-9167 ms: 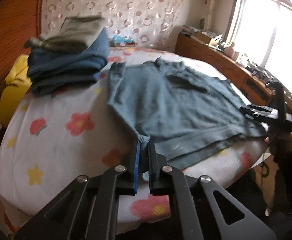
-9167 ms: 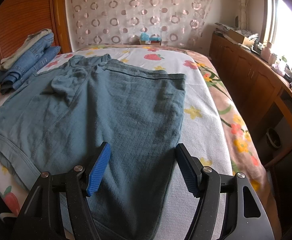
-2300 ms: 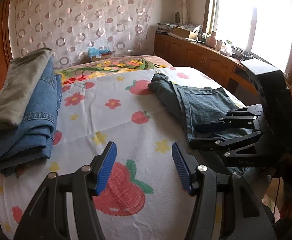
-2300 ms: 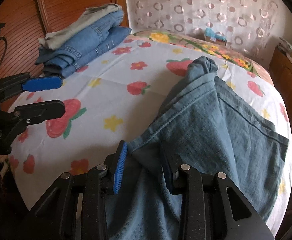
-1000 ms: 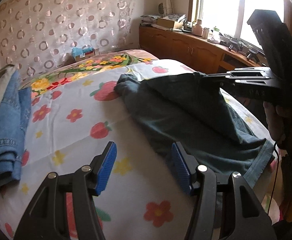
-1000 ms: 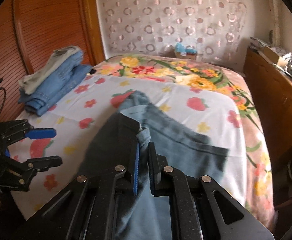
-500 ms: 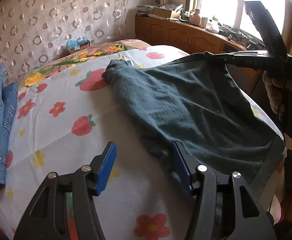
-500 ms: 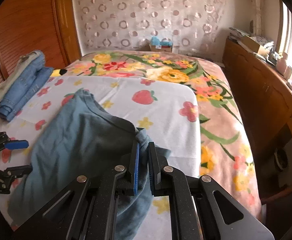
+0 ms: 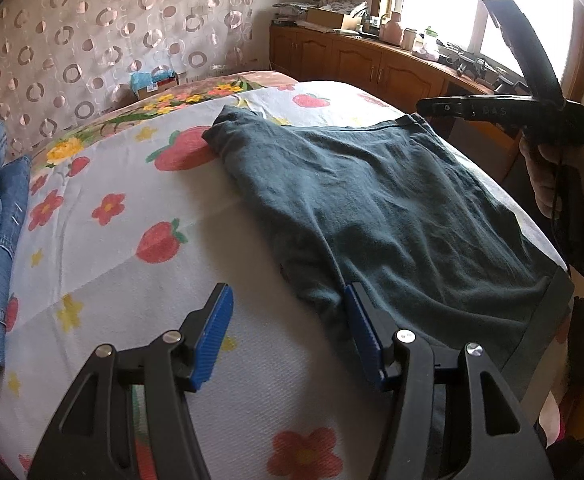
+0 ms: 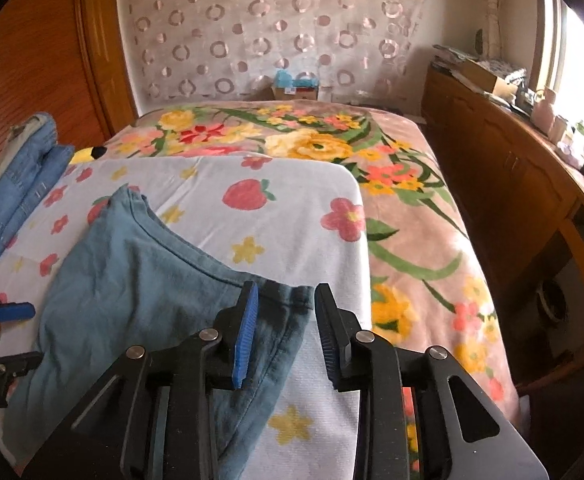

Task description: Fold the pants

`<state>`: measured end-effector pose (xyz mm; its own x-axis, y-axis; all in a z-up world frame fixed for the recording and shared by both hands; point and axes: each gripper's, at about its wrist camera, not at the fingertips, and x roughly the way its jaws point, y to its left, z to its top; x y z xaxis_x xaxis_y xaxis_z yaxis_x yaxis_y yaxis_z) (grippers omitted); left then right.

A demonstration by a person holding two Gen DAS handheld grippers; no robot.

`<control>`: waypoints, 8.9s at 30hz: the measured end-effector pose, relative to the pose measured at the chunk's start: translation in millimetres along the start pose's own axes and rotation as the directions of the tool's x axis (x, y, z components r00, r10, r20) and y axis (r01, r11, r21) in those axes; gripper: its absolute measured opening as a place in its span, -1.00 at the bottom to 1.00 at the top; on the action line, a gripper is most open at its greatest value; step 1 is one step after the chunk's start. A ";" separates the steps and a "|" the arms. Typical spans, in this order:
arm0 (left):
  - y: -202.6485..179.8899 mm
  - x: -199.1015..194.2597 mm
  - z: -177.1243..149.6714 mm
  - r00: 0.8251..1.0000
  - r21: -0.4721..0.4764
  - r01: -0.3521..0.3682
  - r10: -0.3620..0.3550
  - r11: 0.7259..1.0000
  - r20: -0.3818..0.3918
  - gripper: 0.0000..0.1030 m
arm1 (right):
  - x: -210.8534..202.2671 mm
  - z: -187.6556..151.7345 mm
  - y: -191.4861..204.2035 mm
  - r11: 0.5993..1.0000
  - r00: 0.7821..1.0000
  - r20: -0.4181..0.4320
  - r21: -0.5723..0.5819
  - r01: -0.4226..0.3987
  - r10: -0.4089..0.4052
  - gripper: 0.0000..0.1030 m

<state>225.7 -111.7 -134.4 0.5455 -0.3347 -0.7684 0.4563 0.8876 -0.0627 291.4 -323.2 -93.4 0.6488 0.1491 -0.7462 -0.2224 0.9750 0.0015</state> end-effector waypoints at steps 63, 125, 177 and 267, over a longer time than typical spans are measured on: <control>-57.3 -80.3 -59.6 0.995 -0.054 -0.021 0.026 0.998 0.094 0.13 | -127.5 -158.5 59.9 0.988 0.993 0.004 0.103 -0.117 0.117 -0.72; -52.8 -54.3 -64.7 0.997 -0.062 0.072 -0.073 0.995 -0.012 -0.21 | -116.3 -165.5 66.4 0.985 0.997 -0.008 0.157 -0.069 0.071 -0.13; 12.0 -237.3 34.1 0.871 -0.055 -0.091 0.107 0.994 0.480 -0.85 | -216.0 31.2 133.6 0.951 0.881 0.357 -0.147 -0.273 0.309 -0.84; -10.0 -190.4 -127.7 0.981 -0.145 0.058 -0.030 0.988 0.194 -0.82 | -159.2 -126.9 173.4 0.930 0.925 0.097 -0.064 -0.362 0.367 -0.84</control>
<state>27.6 -16.4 -68.7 0.6579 -0.4159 -0.6279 0.3806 0.9030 -0.1992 57.2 -198.8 -58.9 0.5895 0.5116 -0.6251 -0.4884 0.8421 0.2286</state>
